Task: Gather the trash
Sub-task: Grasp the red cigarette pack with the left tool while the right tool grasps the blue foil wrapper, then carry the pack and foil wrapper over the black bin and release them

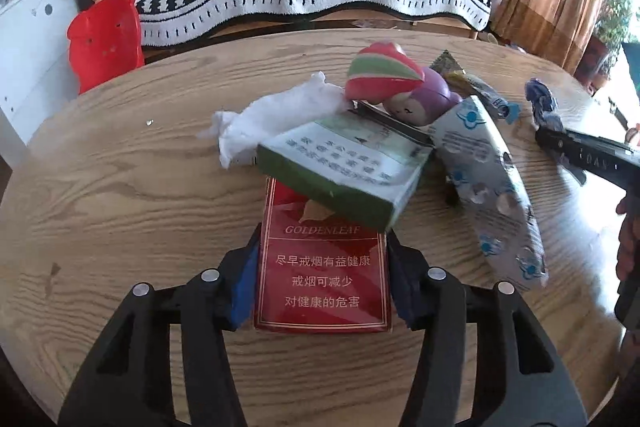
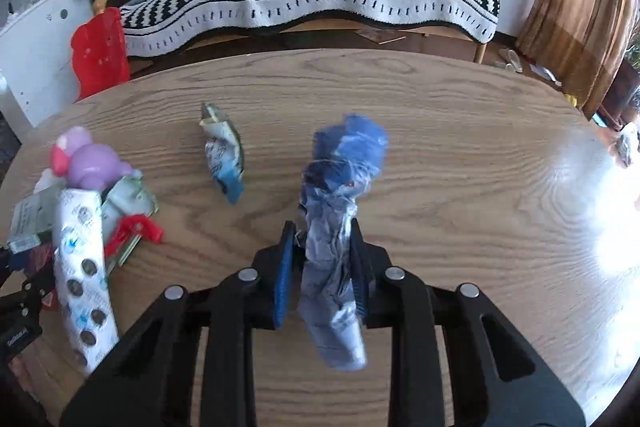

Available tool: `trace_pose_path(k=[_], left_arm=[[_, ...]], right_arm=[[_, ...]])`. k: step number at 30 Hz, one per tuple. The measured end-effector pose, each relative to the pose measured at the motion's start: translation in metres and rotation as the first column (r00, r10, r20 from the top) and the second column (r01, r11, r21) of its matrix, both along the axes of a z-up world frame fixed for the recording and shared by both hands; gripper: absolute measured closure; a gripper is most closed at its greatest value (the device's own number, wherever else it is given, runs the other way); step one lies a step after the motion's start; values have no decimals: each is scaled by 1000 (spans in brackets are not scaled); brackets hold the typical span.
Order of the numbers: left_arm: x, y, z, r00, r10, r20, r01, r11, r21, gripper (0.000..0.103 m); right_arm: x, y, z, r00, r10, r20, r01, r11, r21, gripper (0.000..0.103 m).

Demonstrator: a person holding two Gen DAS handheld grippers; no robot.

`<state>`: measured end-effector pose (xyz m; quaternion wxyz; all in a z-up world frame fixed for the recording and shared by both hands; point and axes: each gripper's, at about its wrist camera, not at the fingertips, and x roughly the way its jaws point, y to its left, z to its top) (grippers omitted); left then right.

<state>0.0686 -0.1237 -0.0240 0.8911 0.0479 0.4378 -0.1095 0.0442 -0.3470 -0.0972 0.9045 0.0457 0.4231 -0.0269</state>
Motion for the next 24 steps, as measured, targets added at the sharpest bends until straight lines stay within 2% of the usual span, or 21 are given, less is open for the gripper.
trace_pose_path(k=[4,16,20,24], left_arm=[[-6,6,3,999,37,-16,-37,998,-57,49],[-46,1,29,999,49,12,-48,998,-48,49],[-69,-6,40,999,34,24,-32,998,-62,49],[-103,-26,55,999,-21,34,24,995,-95,49]], right_arm=[[-15,-12,-1,1000,-3,8,3,998,63,80],[-82,-28,13,1000,13,10,-14,995,98,80],[-113,-33,18,1000,25,16,-26,994,107,80],[-146,-47,25,999,26,24,-29,990,139,80]])
